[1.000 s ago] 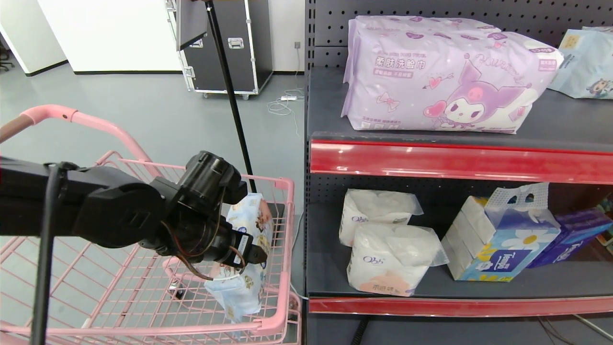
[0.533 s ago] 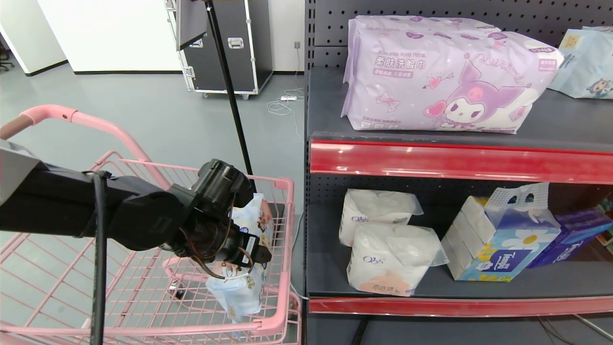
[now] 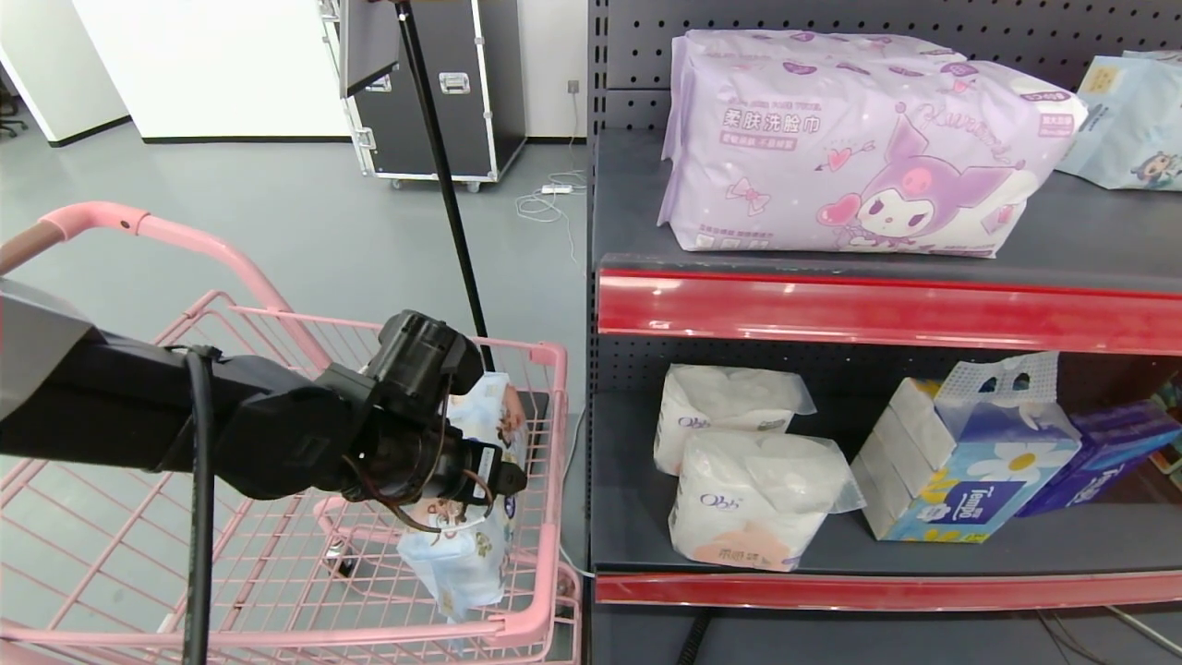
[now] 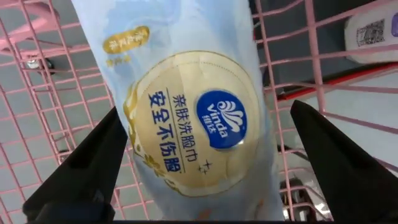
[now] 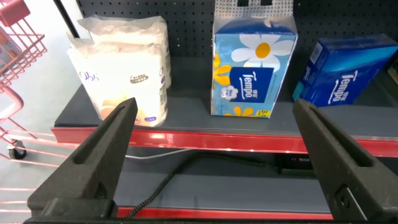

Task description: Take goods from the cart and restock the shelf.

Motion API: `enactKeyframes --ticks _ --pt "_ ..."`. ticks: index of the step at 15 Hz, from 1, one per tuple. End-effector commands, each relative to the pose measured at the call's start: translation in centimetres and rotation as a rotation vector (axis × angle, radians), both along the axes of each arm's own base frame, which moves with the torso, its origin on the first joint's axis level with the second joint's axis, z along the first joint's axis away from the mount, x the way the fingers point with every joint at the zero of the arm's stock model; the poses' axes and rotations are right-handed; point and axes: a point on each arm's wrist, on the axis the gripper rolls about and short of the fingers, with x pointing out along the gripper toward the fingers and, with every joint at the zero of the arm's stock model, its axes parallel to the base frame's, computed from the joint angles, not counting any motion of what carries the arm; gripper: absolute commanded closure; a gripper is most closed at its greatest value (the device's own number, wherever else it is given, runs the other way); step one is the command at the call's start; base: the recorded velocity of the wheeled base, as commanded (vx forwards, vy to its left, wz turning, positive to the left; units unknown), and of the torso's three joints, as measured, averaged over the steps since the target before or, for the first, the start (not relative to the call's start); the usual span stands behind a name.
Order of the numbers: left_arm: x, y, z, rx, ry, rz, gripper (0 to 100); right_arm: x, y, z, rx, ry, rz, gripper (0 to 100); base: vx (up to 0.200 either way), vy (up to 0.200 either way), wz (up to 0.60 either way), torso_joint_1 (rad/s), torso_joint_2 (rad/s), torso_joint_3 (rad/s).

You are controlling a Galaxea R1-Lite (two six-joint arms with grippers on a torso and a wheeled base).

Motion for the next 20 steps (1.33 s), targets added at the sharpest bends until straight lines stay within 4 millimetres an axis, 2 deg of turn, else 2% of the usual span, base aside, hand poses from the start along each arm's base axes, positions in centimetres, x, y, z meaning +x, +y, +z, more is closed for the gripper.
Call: enactKeyframes --ticks 1,3,10,11,16,20 --pt "-0.9 0.6 -1.6 0.023 0.008 0.011 0 0.0 0.0 0.0 0.000 0.000 0.001 0 0.000 0.000 0.00 0.000 0.00 0.000" --pt "-1.5 0.9 -2.4 0.033 0.011 0.016 0 0.0 0.0 0.0 0.000 0.000 0.001 0 0.000 0.000 0.00 0.000 0.00 0.000" --pt "-1.6 1.1 -2.6 0.042 -0.017 0.036 0 0.0 0.0 0.0 -0.001 0.000 0.001 0 0.000 0.000 0.00 0.000 0.00 0.000" --pt "-1.5 1.1 -2.7 0.041 -0.027 0.039 100 0.0 0.0 0.0 -0.001 0.000 0.001 0 0.000 0.000 0.00 0.000 0.00 0.000" --pt "-2.3 1.3 -3.3 0.031 -0.038 0.033 100 0.0 0.0 0.0 0.000 0.000 0.002 0 0.000 0.000 0.00 0.000 0.00 0.000" --pt "-1.9 2.5 1.0 -0.042 -0.178 0.061 100 0.0 0.0 0.0 0.000 0.000 0.001 0 0.000 0.000 0.00 0.000 0.00 0.000"
